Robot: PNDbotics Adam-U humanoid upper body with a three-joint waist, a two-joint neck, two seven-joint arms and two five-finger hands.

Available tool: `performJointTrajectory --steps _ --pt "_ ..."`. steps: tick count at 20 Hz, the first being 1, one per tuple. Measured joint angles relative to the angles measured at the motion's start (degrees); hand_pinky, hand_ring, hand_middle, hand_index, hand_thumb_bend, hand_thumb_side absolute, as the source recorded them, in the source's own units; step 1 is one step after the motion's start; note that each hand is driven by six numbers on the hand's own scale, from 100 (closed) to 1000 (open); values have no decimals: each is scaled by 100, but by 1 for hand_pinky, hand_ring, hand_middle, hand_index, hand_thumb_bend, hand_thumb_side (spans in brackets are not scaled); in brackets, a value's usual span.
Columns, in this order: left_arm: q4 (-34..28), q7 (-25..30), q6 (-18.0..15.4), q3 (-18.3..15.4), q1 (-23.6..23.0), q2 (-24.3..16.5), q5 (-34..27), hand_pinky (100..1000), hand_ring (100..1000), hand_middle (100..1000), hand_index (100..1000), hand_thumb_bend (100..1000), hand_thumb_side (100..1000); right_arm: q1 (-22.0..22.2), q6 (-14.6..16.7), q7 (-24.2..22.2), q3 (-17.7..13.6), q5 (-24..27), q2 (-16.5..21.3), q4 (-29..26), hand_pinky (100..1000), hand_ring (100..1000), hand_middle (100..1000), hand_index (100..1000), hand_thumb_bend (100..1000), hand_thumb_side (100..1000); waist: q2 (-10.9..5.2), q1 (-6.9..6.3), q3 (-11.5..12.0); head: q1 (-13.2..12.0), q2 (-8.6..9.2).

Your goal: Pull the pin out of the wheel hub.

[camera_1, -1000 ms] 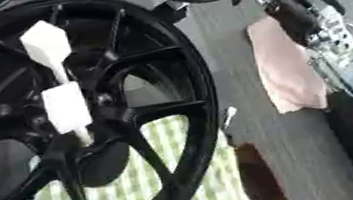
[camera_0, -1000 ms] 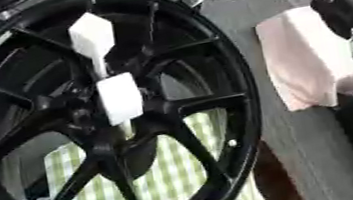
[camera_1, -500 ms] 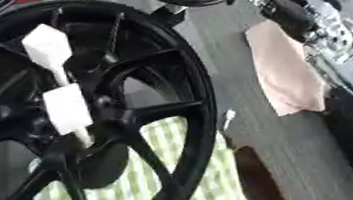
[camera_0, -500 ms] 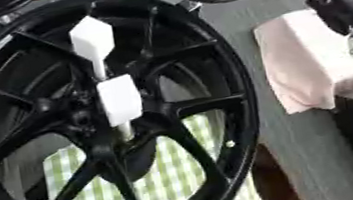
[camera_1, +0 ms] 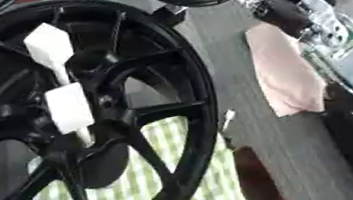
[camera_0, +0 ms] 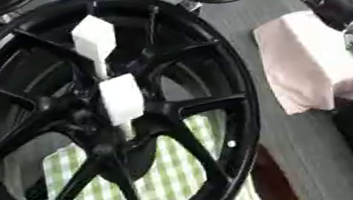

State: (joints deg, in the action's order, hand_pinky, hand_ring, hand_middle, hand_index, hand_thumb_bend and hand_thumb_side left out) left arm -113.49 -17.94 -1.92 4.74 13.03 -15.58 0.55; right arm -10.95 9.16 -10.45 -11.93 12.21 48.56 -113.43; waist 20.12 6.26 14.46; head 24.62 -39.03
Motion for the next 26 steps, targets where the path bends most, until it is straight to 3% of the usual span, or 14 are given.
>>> performJointTrajectory --steps 7,13,18,26 --pt "0 17 10 10 -39 -7 1 900 737 618 798 176 717 -764 129 -374 461 -495 939 -10 902 933 538 716 100 467 -36 56 35 38 -25" --pt "0 50 22 40 -40 -8 1 901 737 618 798 179 718 -1108 149 -462 787 -429 1717 -32 894 930 563 726 100 461 -36 75 103 109 -53" --pt "0 71 38 69 -38 -48 -1 901 737 618 798 180 717 -1269 211 -552 990 -452 1890 -34 890 931 583 742 100 450 -47 108 113 134 -68" --pt "0 114 44 71 -39 -55 -70 899 738 619 798 187 707 -1395 261 -788 1569 -907 2089 -35 884 941 643 768 100 459 -232 43 89 198 -78"
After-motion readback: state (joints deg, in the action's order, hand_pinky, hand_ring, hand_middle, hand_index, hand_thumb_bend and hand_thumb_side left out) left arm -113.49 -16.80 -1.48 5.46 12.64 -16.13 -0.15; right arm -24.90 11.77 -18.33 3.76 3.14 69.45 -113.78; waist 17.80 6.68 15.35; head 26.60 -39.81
